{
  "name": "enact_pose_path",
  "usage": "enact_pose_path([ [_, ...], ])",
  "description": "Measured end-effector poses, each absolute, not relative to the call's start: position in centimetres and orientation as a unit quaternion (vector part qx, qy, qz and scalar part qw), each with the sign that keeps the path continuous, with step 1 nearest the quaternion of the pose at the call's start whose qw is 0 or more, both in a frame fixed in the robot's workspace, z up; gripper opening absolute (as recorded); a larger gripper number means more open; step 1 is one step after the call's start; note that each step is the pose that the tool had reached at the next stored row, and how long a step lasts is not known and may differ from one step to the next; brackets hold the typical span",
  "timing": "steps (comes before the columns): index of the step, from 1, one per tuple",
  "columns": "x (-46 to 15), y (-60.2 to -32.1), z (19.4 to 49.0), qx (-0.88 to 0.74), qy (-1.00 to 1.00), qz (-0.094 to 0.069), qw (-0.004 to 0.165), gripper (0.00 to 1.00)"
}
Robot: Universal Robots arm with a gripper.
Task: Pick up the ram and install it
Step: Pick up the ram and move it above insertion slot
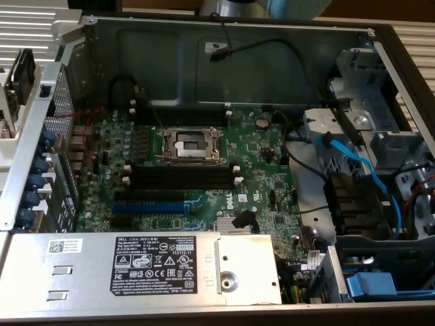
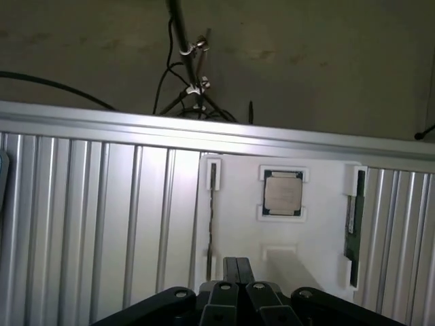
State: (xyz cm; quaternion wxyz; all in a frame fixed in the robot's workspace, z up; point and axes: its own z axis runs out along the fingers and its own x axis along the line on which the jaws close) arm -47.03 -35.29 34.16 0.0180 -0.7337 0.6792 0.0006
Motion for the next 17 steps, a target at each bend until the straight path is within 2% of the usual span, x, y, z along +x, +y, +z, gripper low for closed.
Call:
enact_pose_path([
  [17, -43.8, -36.2, 31.6, -0.737, 0.675, 0.008, 0.024, 0.1],
])
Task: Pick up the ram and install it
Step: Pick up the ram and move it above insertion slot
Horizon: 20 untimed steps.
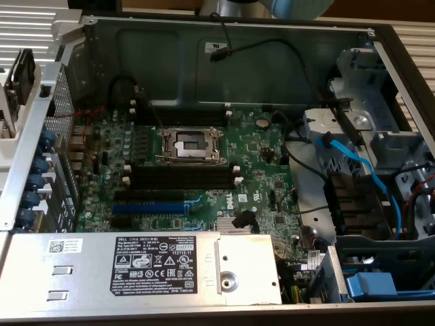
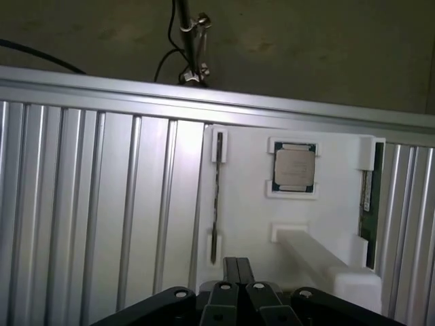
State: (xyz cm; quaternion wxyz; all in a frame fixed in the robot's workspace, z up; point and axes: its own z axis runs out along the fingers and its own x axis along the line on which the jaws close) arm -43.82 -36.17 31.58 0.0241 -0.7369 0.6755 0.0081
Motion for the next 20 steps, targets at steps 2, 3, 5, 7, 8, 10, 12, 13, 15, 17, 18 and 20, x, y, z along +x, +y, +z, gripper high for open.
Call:
enact_pose_path([
  [2, -43.8, -36.2, 31.2, -0.739, 0.674, 0.009, 0.025, 0.1],
  [3, -43.9, -36.2, 31.2, -0.74, 0.672, 0.012, 0.028, 0.1],
  [5, -44.0, -36.2, 31.1, -0.743, 0.667, 0.021, 0.037, 0.1],
  [7, -44.1, -36.2, 31.1, -0.746, 0.663, 0.031, 0.047, 0.1],
  [8, -44.2, -36.2, 31.1, -0.747, 0.662, 0.035, 0.05, 0.1],
  [10, -44.3, -36.2, 31.0, -0.748, 0.66, 0.041, 0.052, 0.1],
  [12, -44.4, -36.2, 30.8, -0.75, 0.658, 0.045, 0.052, 0.1],
  [13, -44.5, -36.2, 30.8, -0.75, 0.658, 0.047, 0.051, 0.1],
  [15, -44.7, -36.2, 30.7, -0.75, 0.658, 0.054, 0.045, 0.1],
  [17, -44.7, -36.2, 30.6, -0.75, 0.657, 0.058, 0.041, 0.1],
  [18, -44.7, -36.2, 30.4, -0.751, 0.657, 0.059, 0.04, 0.1],
  [20, -44.7, -36.2, 30.0, -0.751, 0.656, 0.059, 0.04, 0.1],
])
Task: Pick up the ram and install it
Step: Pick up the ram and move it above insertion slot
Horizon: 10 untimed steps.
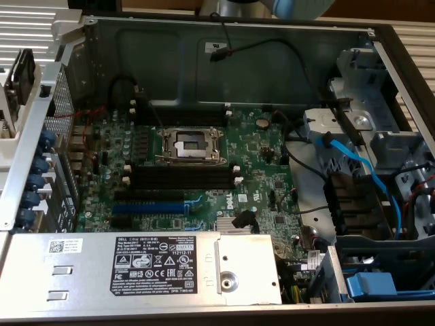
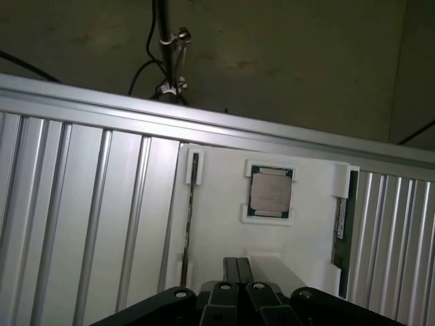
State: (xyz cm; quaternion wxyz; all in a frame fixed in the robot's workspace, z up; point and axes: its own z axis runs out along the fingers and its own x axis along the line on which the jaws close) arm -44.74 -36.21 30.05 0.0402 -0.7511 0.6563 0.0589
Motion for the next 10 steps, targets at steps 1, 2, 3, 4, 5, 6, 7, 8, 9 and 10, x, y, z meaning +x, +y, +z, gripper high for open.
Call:
enact_pose_path([
  [1, -44.7, -36.2, 29.9, -0.751, 0.656, 0.059, 0.04, 0.1],
  [2, -44.7, -36.2, 29.7, -0.751, 0.656, 0.059, 0.04, 0.1],
  [3, -44.7, -36.2, 29.5, -0.752, 0.656, 0.06, 0.04, 0.1],
  [4, -44.8, -36.2, 29.4, -0.752, 0.656, 0.06, 0.039, 0.1],
  [5, -44.8, -36.1, 29.2, -0.752, 0.656, 0.06, 0.039, 0.1],
  [6, -44.8, -36.0, 29.1, -0.752, 0.655, 0.061, 0.039, 0.1],
  [7, -44.8, -35.9, 29.0, -0.752, 0.655, 0.061, 0.038, 0.1],
  [8, -44.9, -35.8, 28.8, -0.752, 0.655, 0.061, 0.038, 0.1],
  [9, -44.9, -35.7, 28.7, -0.752, 0.655, 0.061, 0.038, 0.1],
  [10, -45.0, -35.5, 28.6, -0.753, 0.655, 0.061, 0.037, 0.1],
])
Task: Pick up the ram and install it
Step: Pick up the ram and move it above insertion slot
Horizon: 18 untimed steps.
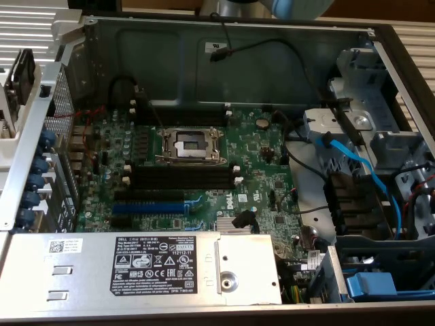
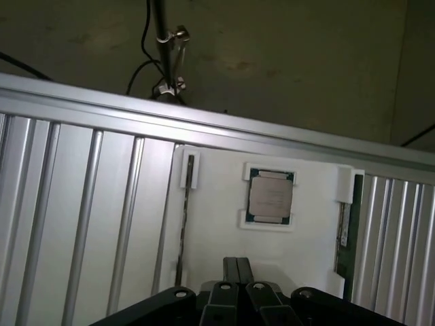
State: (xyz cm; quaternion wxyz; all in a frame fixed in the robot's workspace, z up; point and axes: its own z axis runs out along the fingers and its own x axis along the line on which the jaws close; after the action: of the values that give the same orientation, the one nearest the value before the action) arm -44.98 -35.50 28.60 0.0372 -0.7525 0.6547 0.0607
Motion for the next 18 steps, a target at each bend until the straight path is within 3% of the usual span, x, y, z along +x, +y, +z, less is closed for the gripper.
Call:
enact_pose_path([
  [7, -45.6, -35.2, 28.2, -0.754, 0.656, 0.043, 0.017, 0.1],
  [18, -46.1, -35.2, 26.4, -0.757, 0.652, 0.041, 0.016, 0.1],
])
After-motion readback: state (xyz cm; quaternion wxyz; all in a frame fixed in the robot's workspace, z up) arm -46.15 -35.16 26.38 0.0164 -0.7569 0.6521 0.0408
